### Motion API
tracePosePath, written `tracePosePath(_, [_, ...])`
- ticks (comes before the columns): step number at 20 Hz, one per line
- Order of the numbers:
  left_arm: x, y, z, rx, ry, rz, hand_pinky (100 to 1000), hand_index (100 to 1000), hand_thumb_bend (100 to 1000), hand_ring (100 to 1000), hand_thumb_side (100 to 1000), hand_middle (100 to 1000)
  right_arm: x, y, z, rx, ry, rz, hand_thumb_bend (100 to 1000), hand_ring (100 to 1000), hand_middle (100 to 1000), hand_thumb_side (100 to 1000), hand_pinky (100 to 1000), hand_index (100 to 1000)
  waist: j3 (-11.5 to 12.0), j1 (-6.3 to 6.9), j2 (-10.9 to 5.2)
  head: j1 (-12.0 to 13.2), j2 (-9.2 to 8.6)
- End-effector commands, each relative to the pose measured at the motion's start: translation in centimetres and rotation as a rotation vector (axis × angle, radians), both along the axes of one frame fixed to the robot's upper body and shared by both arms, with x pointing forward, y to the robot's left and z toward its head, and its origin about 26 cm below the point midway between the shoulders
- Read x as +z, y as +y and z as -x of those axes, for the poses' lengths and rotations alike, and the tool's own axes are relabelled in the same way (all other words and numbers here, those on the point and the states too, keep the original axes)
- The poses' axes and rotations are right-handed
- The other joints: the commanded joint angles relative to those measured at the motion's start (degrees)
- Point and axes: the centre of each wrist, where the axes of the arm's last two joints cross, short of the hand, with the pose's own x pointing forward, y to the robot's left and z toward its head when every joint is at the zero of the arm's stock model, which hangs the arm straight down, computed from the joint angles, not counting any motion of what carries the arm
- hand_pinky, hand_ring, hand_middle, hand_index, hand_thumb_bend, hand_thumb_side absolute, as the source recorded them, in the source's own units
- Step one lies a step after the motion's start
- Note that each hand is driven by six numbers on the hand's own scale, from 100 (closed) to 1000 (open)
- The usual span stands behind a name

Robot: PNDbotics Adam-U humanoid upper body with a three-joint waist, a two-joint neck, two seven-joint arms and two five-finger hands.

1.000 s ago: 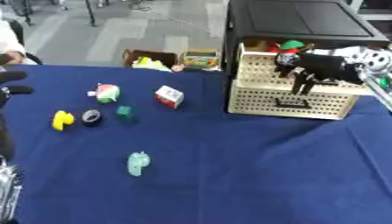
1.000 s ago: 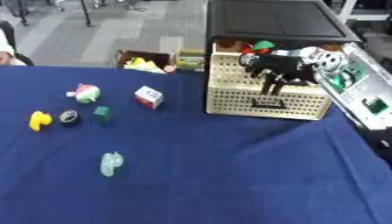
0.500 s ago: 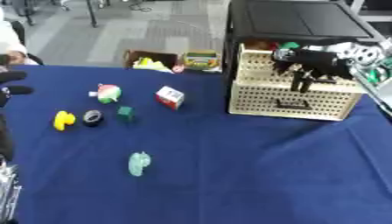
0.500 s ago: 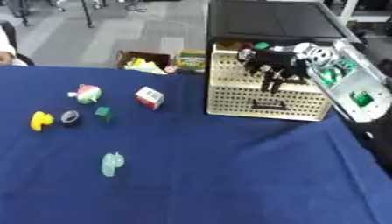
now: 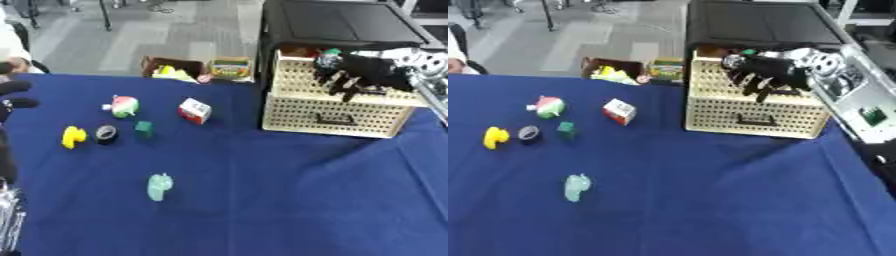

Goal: Pick up objects from table and place into drawer.

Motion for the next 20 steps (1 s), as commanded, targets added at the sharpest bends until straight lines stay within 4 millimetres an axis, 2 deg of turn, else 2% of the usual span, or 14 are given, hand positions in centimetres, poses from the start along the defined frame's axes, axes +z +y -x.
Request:
tracePosePath(1, [0.8,0.1,0.3,0.004,-0.033,-0.012,503,839,100,591,903,658,2.7,-1.5,2.1,0.001,0.094,0.006,100,786,805,1000,709,878,-0.2,0.01,-1.18,0.2,-0.59])
tracePosePath(5, [0.9,0.2,0.3,0.006,-0.036,-0.012,503,839,100,590,902,658,4.0,-2.7,4.2,0.007,-0.064,0.001,100,797,812,1000,735,874,-0.3,0.15,-1.20,0.4,-0.61])
tracePosePath(12, [0.9,0.3,0.3,0.011,-0.041,-0.011,504,839,100,590,899,656,6.3,-4.1,8.2,0.011,-0.373,-0.017,100,753,753,1000,688,847,-0.7,0.44,-1.27,0.7,-0.52])
tracePosePath(16, [1.0,0.4,0.3,0.017,-0.048,-0.010,504,839,100,591,897,656,8.1,-4.6,11.1,-0.050,-0.559,-0.066,100,712,708,1000,659,838,-1.0,0.67,-1.35,1.5,-0.23])
tracePosePath(20, [1.1,0.6,0.3,0.024,-0.056,-0.011,504,839,100,591,894,655,9.5,-5.3,13.3,-0.119,-0.740,-0.145,100,704,718,1000,651,848,-1.2,0.98,-1.41,2.2,0.10])
